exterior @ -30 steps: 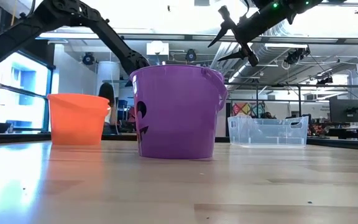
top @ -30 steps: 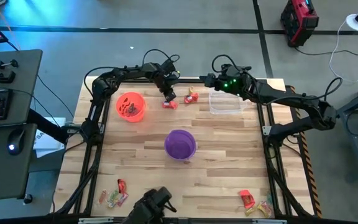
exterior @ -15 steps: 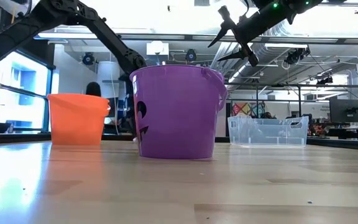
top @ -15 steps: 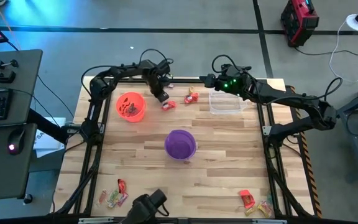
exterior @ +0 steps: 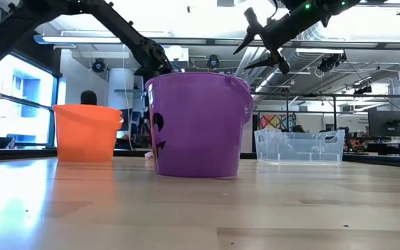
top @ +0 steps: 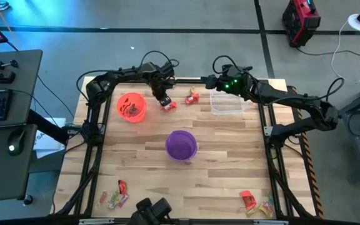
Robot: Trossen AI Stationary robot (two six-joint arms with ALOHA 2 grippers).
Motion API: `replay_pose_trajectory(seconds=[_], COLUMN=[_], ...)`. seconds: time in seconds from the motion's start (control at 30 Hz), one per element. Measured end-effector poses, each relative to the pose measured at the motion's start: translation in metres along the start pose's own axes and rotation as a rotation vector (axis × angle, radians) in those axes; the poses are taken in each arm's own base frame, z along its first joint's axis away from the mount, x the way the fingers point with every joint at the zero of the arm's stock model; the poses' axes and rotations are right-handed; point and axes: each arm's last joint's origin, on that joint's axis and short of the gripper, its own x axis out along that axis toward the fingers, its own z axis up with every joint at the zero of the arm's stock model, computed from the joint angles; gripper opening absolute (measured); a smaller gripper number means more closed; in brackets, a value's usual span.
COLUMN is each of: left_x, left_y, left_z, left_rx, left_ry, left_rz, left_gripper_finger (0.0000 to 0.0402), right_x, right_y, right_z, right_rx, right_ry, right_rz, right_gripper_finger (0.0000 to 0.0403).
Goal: Sort candy by brand, put in halloween buckets
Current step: Put the orange gummy into the orange bucket
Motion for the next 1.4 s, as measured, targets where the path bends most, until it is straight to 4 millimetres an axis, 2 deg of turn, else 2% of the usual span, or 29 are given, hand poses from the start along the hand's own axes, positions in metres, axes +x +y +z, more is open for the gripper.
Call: replay_pose_trajectory(seconds=[0.17,0.37,0.6,1.0,1.1,1.4], left_x=[-0.006,0.006,0.006,0.005,0.005,0.009], left_y=[0.003,0.011,0.021,0.018,0.017,0.02], left_z=[0.001,-0.006,-0.008,-0.012,-0.012,-0.01], left_rx=[-0.035,-0.09,-0.072,-0.076,-0.077,-0.05], left_ry=[-0.029,-0.026,-0.038,-0.003,-0.006,-0.009], left_rz=[0.008,-0.008,-0.008,-0.06,-0.095,-0.045], left_gripper_finger=[0.0,0.0014,0.0063,0.0145,0.0151,0.0153], right_x=[0.0,0.0,0.0,0.0,0.0,-0.001], right_y=[-0.001,-0.003,-0.005,-0.006,-0.007,-0.008], right_z=[0.0,-0.002,-0.004,-0.005,-0.005,-0.006], right_rx=[-0.013,-0.029,-0.035,-0.038,-0.039,-0.041], right_ry=[-0.001,0.017,0.03,0.037,0.041,0.05], right_rz=[-0.011,-0.031,-0.064,-0.074,-0.079,-0.09], right_gripper_finger=[0.0224,0.0224,0.0224,0.0224,0.0224,0.0224])
